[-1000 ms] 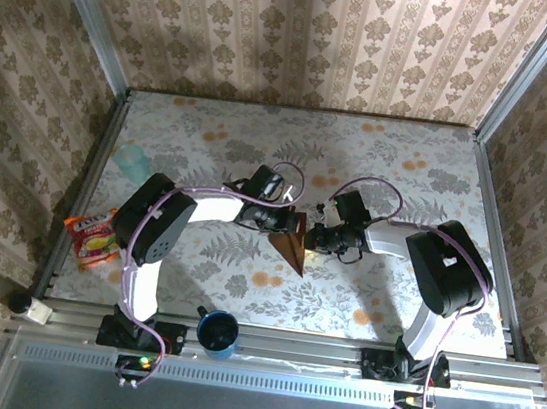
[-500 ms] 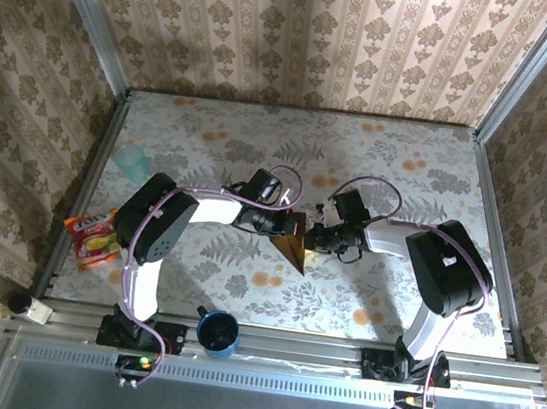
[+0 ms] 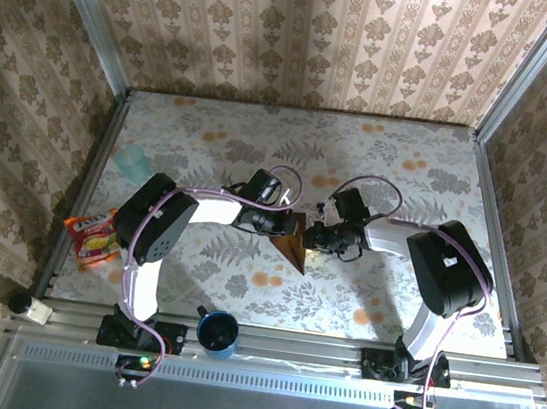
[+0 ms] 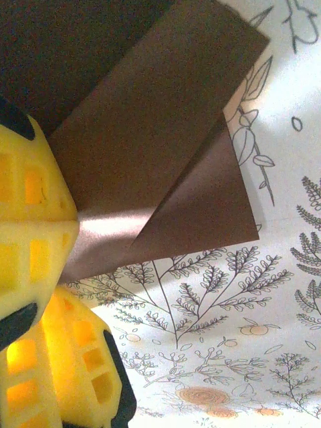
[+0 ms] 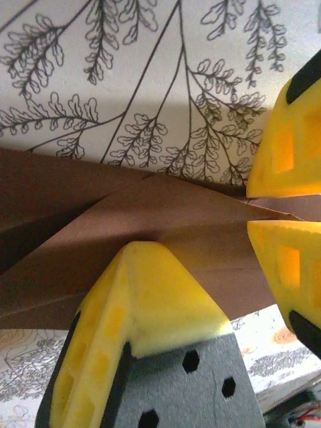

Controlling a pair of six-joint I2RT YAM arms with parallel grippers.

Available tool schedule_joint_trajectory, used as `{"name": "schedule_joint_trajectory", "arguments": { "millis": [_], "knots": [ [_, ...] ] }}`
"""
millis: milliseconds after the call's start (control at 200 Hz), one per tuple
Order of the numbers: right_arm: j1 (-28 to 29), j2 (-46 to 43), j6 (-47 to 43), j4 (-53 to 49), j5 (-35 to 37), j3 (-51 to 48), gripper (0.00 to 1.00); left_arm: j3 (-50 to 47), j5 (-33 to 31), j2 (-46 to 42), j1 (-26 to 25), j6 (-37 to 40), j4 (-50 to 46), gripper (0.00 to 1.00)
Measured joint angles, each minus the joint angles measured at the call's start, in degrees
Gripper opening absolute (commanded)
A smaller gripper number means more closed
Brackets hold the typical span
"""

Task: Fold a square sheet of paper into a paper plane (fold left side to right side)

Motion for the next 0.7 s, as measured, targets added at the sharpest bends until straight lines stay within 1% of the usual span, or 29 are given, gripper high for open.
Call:
{"name": "schedule_joint_trajectory", "arguments": {
  "millis": [110, 240, 295, 425, 510, 700],
  "knots": [
    [-0.8, -2.6, 1.0, -0.9, -0.2, 0.0, 0.30, 0.0, 0.0, 0.0, 0.0, 0.0, 0.0, 0.00],
    [-1.5, -6.5, 1.8, -1.7, -0.4, 0.0, 0.30, 0.0, 0.0, 0.0, 0.0, 0.0, 0.0, 0.00],
    [-1.5, -7.9, 1.9, -2.2, -0.5, -0.2, 0.26, 0.0, 0.0, 0.0, 0.0, 0.0, 0.0, 0.00],
    [-1.4, -10.4, 2.4, -2.5, -1.9, -1.7, 0.09, 0.0, 0.0, 0.0, 0.0, 0.0, 0.0, 0.00],
    [-1.1, -11.0, 3.4, -2.3, -3.7, -3.0, 0.00, 0.0, 0.0, 0.0, 0.0, 0.0, 0.0, 0.00],
    [1.7, -10.9, 6.0, -0.4, -8.8, -6.3, 0.00, 0.0, 0.0, 0.0, 0.0, 0.0, 0.0, 0.00]
  ]
}}
